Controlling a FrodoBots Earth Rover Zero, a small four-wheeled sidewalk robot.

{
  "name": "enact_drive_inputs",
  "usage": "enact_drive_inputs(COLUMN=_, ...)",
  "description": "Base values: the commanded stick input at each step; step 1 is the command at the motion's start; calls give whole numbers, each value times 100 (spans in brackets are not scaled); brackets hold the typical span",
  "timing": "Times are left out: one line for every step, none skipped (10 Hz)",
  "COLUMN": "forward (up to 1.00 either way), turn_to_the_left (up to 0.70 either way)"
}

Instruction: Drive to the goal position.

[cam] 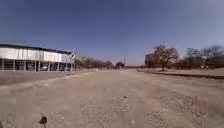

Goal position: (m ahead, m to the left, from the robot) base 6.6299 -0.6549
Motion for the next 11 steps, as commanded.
enact_drive_inputs(forward=50, turn_to_the_left=0)
enact_drive_inputs(forward=50, turn_to_the_left=0)
enact_drive_inputs(forward=50, turn_to_the_left=0)
enact_drive_inputs(forward=50, turn_to_the_left=0)
enact_drive_inputs(forward=50, turn_to_the_left=0)
enact_drive_inputs(forward=50, turn_to_the_left=0)
enact_drive_inputs(forward=50, turn_to_the_left=0)
enact_drive_inputs(forward=50, turn_to_the_left=0)
enact_drive_inputs(forward=50, turn_to_the_left=0)
enact_drive_inputs(forward=50, turn_to_the_left=0)
enact_drive_inputs(forward=50, turn_to_the_left=0)
